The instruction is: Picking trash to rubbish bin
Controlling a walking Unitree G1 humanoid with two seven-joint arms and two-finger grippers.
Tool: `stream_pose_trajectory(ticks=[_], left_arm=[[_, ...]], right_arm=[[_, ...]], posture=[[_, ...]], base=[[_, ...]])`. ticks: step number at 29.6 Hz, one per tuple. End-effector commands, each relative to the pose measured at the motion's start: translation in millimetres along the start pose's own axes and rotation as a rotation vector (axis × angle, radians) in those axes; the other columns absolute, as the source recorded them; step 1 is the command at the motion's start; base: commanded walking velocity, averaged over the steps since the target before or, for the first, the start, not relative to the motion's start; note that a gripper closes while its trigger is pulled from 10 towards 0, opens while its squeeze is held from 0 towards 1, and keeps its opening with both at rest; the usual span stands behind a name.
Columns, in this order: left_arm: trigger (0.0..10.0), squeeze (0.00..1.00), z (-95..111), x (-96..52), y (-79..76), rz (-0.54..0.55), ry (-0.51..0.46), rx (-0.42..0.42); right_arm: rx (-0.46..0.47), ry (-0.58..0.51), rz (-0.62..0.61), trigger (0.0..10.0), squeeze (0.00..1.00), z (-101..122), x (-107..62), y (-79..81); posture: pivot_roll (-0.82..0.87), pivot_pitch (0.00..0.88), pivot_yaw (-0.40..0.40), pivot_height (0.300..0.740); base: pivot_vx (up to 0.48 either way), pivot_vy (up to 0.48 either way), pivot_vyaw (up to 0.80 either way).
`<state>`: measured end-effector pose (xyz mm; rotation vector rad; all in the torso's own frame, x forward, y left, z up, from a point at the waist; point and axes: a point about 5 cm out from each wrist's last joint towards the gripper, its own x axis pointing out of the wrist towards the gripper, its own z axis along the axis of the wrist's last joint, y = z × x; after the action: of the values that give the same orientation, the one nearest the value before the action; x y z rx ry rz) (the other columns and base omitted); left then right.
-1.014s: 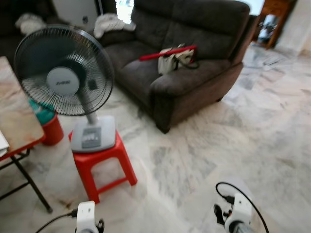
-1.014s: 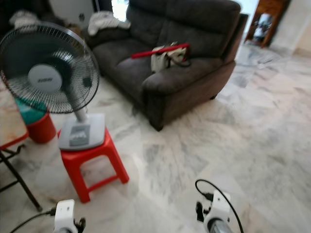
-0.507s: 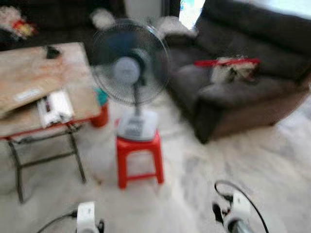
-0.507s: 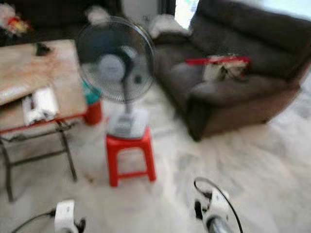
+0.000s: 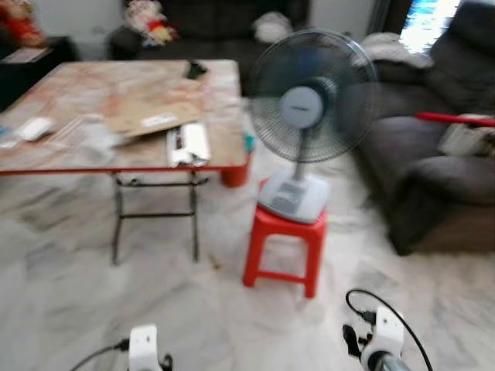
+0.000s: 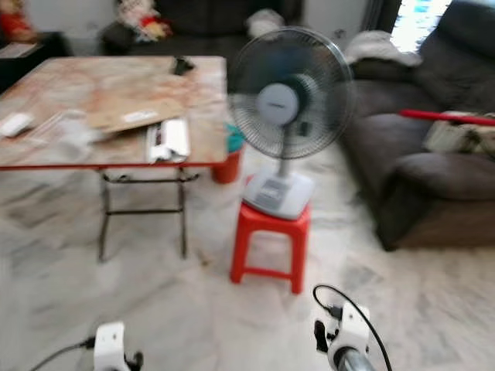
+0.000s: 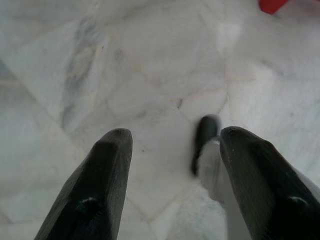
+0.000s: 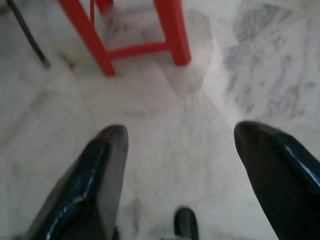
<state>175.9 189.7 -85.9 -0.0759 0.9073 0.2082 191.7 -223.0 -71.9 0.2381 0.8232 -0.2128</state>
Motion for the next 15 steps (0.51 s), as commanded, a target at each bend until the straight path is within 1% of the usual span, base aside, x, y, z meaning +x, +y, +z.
stream_pose_trajectory(ticks=[1,5,8,11,12,15], left_arm=[[10.0,0.00,5.9,1.1,2.0,0.002,-0.018,0.010],[10.0,0.00,13.6,2.1,0.7,-0.007,-0.055,0.037],[10.0,0.00,24.4,3.3,0.1,-0.005,-0.102,0.031],[10.0,0.00,39.0,4.2,-2.2,-0.007,-0.171,0.056],[10.0,0.00,50.4,4.1,-4.3,-0.011,-0.231,0.077],[10.0,0.00,64.0,3.0,-6.1,-0.017,-0.311,0.101]], right_arm=[[-0.001,-0.024,0.008,10.0,0.00,8.6,2.1,2.9],[-0.008,-0.027,0.021,10.0,0.00,8.8,2.2,4.6],[-0.015,-0.037,0.036,10.0,0.00,11.5,2.9,6.8],[-0.051,-0.054,0.069,10.0,0.00,16.9,3.9,10.6],[-0.080,-0.080,0.097,10.0,0.00,24.6,5.0,14.0],[-0.085,-0.125,0.121,10.0,0.00,36.6,6.3,17.0]], posture=[[-0.03,0.020,-0.023,0.740],[-0.02,0.026,-0.022,0.740],[-0.02,0.026,-0.022,0.740],[-0.02,0.029,-0.022,0.740],[-0.02,0.029,-0.022,0.740],[-0.02,0.033,-0.015,0.740]], base=[[0.000,0.000,0.80],[0.000,0.000,0.80],[0.000,0.000,0.80],[0.000,0.000,0.80],[0.000,0.000,0.00],[0.000,0.000,0.00]])
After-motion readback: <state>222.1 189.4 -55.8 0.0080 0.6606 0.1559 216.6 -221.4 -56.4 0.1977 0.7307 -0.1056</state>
